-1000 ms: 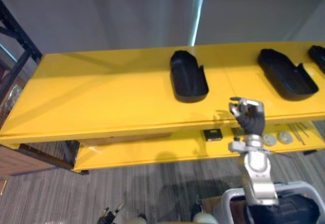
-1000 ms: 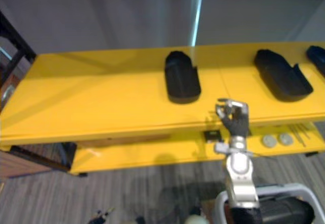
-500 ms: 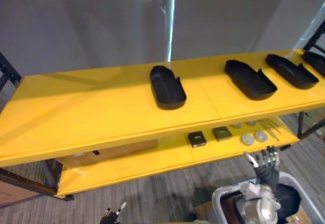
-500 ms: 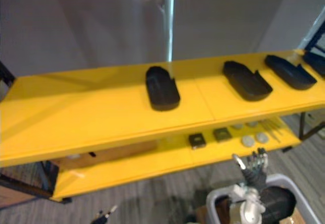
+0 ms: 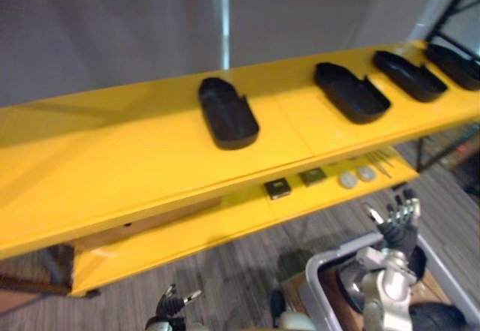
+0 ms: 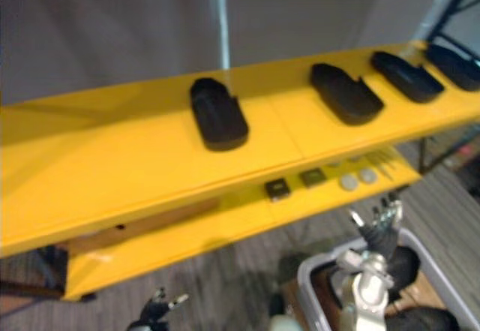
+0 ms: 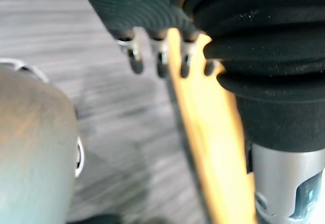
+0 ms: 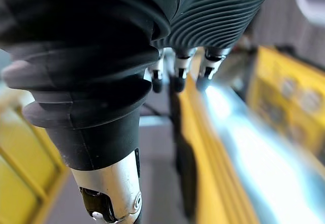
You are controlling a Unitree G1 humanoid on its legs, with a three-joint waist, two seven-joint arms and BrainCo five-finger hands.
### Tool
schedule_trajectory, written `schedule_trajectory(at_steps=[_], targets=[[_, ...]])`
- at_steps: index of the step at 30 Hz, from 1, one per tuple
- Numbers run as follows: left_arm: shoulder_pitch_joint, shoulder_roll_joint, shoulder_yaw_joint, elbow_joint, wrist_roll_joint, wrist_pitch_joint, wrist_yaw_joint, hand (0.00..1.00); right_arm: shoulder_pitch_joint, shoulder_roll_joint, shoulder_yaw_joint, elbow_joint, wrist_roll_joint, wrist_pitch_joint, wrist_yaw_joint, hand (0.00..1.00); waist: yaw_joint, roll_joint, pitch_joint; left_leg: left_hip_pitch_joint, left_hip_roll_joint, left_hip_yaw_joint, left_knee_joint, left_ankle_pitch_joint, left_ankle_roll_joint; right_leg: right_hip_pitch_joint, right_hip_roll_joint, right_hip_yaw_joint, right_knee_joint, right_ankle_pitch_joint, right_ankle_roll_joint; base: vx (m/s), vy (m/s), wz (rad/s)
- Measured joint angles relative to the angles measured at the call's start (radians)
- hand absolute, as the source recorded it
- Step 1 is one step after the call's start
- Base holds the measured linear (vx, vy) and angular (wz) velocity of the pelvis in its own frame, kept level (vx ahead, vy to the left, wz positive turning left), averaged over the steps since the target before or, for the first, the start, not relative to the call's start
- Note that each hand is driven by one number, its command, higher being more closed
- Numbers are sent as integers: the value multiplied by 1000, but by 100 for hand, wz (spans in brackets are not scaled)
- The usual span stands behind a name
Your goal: Walk over and take plastic housings, then place them on the shelf
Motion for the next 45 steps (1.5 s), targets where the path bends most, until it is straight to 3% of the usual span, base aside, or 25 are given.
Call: schedule_trajectory(at_steps=[4,8,10,11,13,14,15,19,25,28,32,33,34,35,36,37,40,41,43,45], targets=[[-11,15,-40,45,-15,17,0,0,66,-13,-59,-33,62,18,74,0,-57,-2,1,11,8,33,26,-29,0,-3,9,43,-12,8,4,-12,18,-33],[-9,9,-45,49,-62,8,5,0,77,-13,-45,-33,94,18,165,0,-53,7,3,10,1,14,47,-30,-1,-5,14,65,-19,9,7,-8,-4,-21],[-2,-3,-26,39,-100,-8,15,0,29,-35,22,-31,103,17,215,0,-27,29,8,-71,-2,-208,207,-47,50,-23,33,112,-3,7,0,-11,-27,-57],[2,-11,-14,32,-107,-14,18,0,11,-45,48,-30,104,17,225,0,-22,37,13,-101,-6,-270,262,-49,55,-28,40,132,3,2,-8,-34,43,-79],[28,-31,15,-6,-154,-44,29,0,-80,-66,128,-10,103,16,247,0,18,61,18,-171,-53,-481,345,-110,125,-68,59,215,9,9,-15,-72,182,-96],[35,-31,15,-15,-160,-44,29,0,-103,-69,139,-4,103,16,247,0,28,73,17,-171,-56,-508,319,-118,119,-81,71,222,10,13,-12,-87,211,-89],[45,-28,22,-17,-160,-46,30,0,-135,-74,154,4,103,17,247,0,44,95,12,-145,-57,-517,256,-141,81,-105,85,234,17,20,-8,-45,95,-40],[62,-11,35,6,-120,-57,36,0,-171,-82,165,8,102,21,240,0,67,66,46,-125,-86,-505,163,-145,73,-140,54,228,45,32,9,-47,79,-1],[79,-20,50,17,-118,-106,51,0,-173,-92,214,20,102,36,226,0,75,73,52,-148,-103,-568,132,-119,61,-146,27,153,46,27,11,21,-2,29],[52,-19,48,-17,-78,-134,52,0,-174,-94,248,68,102,36,190,0,80,70,69,-155,-103,-595,179,-118,58,-163,33,138,124,-4,14,26,-39,25],[51,-11,40,-56,-46,-140,43,0,-146,-43,271,95,104,25,119,0,83,51,90,-110,-91,-535,212,-165,67,-162,52,160,179,-5,10,-76,31,-48],[53,-1,41,-69,-39,-138,45,0,-126,-16,271,94,106,24,116,0,85,34,100,-100,-88,-491,243,-177,75,-162,57,152,181,6,-18,-212,65,-96],[52,10,40,-87,-39,-120,49,0,-110,-1,271,88,106,24,117,0,83,17,111,-101,-76,-450,248,-176,85,-156,56,117,143,-9,-163,-252,47,-101],[49,11,41,-93,-39,-111,54,0,-101,-1,272,88,104,25,118,0,81,15,115,-98,-68,-430,234,-173,91,-162,51,65,143,-55,-224,-283,54,-100],[46,16,42,-97,-40,-94,70,0,-84,2,277,87,102,26,119,0,85,12,130,-88,-51,-377,202,-150,98,-193,32,-12,204,-113,-221,-267,43,-113],[47,22,46,-89,-41,-71,91,0,-78,3,286,84,102,25,119,0,85,0,125,-89,-37,-325,195,-139,100,-240,14,-81,364,-125,-200,-237,52,-112],[37,34,39,-59,-36,-36,117,0,-76,14,301,83,98,17,115,0,85,-12,118,-91,-16,-249,182,-120,102,-198,-27,-155,618,-201,-175,-127,28,-92],[37,37,40,-50,-30,-31,118,0,-80,18,313,83,90,17,113,0,88,-19,114,-94,-15,-223,180,-112,102,-174,-43,-162,631,-235,-158,-22,-7,-80],[34,46,48,-28,-23,-27,117,0,-81,25,328,84,79,17,108,0,92,-33,103,-114,-22,-187,190,-104,97,-181,-45,-209,566,-206,-138,-32,-9,-95],[37,31,52,21,-18,-23,112,0,-80,25,351,86,60,19,92,0,97,5,85,-97,1,-156,85,-25,102,-142,7,-195,358,-103,-144,-37,-22,-116]])
